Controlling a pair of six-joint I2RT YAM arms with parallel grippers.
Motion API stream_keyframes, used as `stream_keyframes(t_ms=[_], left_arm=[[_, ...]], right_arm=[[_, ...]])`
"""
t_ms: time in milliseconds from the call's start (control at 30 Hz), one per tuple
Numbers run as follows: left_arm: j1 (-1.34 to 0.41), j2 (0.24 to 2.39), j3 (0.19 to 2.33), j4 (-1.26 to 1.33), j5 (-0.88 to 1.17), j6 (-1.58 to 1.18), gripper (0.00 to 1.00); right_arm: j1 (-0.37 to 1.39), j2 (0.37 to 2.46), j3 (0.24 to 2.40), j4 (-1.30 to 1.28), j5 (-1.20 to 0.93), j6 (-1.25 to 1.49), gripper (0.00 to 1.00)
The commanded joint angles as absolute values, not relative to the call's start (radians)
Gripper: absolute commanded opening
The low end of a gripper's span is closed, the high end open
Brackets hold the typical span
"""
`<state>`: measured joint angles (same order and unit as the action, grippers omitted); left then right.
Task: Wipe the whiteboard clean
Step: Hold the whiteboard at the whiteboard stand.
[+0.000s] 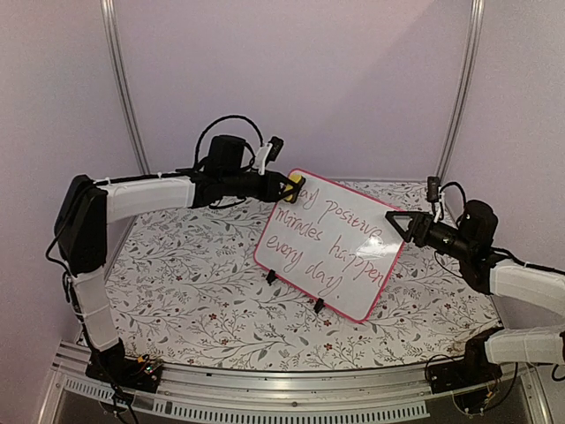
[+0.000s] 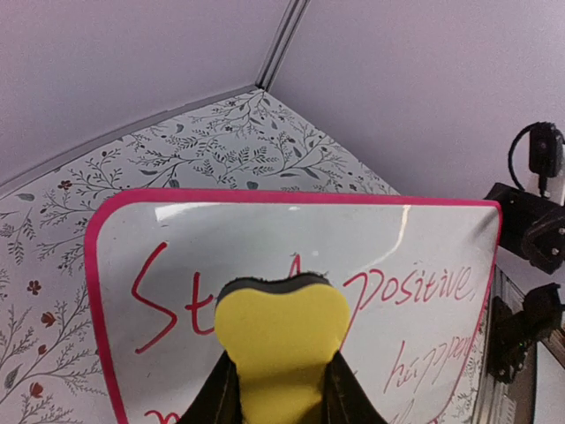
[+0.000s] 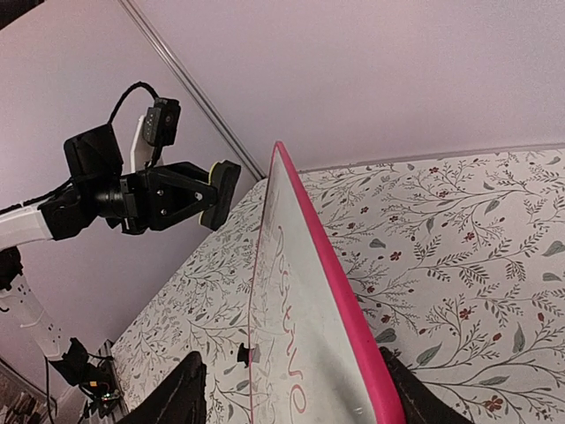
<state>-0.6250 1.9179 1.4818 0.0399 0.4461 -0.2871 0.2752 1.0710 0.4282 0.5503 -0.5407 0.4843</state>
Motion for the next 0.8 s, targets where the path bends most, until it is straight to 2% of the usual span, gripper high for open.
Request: stream_keyframes(t_ms=[0,200,433,467,767], left_arm=[[-0.661,1.872,1.464,0.034,0.425,-0.242,0.06],[-0.672,1.836,1.464,0.018,0.384,-0.207,0.06],[-0.679,1.791,1.470,-0.043,0.301,-0.231,0.05],[-0.678,1.784,1.466,-0.057,0.292,-0.242,0.05],[-0.675,1.641,1.347,-0.109,0.122,-0.298,0.05]], right_arm=[[0.272,1.092,0.438,0.637,-0.610,0.512,0.59],[0.272,1.135,0.451,0.637,-0.625,0.521,0.48],[0.272,1.150,0.455,0.628,-0.651,0.526,0.04],[0.273,1.144,0.451,0.627,-0.657,0.532,0.00],[0.273,1.030,0.411,0.520,-0.738,0.596,0.00]])
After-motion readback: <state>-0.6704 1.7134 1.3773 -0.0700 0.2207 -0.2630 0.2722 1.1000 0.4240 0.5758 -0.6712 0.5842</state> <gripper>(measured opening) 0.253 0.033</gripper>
